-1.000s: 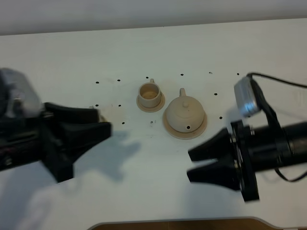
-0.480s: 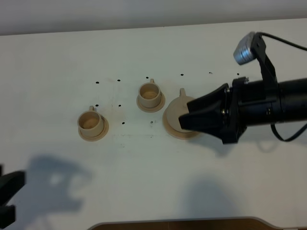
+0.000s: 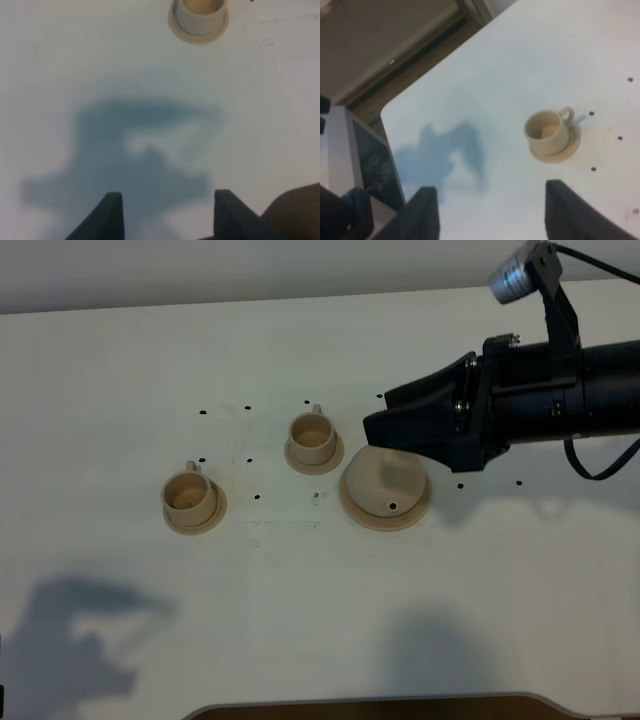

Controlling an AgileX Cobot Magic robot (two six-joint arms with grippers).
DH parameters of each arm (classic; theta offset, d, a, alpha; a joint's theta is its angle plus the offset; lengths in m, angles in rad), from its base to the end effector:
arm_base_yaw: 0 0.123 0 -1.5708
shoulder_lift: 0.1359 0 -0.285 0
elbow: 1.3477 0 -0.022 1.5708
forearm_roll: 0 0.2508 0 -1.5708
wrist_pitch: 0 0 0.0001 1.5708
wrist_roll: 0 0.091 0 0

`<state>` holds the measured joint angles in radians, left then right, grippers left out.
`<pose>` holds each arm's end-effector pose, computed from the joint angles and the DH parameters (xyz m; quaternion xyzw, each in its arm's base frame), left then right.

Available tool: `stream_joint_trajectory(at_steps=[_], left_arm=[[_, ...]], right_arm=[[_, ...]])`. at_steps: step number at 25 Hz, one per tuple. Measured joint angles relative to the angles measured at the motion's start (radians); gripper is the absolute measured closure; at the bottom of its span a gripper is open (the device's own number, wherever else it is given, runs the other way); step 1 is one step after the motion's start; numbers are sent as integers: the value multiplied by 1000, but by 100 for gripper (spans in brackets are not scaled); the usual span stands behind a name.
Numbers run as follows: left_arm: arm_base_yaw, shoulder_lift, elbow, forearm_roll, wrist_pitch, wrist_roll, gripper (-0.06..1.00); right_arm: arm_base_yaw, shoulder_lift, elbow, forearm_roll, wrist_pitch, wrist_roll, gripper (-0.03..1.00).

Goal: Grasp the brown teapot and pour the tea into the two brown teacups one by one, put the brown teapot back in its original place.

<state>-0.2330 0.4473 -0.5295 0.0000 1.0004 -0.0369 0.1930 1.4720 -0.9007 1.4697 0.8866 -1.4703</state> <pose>0.0651 -0.0154 0.2766 0.0913 0.9279 -0.0486 0.3582 0.2715 0.1246 0.2775 -0.2965 0.7706 0.4049 0.3929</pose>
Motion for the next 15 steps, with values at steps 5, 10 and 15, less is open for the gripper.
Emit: stream_joint_trajectory(at_steps=[5,10,15], left_arm=[[0,0,16,35,36,-22,49],[0,0,16,27,36,3,49],[0,0,17,-13,36,68,49]], right_arm=[[0,0,-47,-3,0,9,48],[0,0,-49,-6,1,9,48],[0,0,-49,-15,0,9,48]])
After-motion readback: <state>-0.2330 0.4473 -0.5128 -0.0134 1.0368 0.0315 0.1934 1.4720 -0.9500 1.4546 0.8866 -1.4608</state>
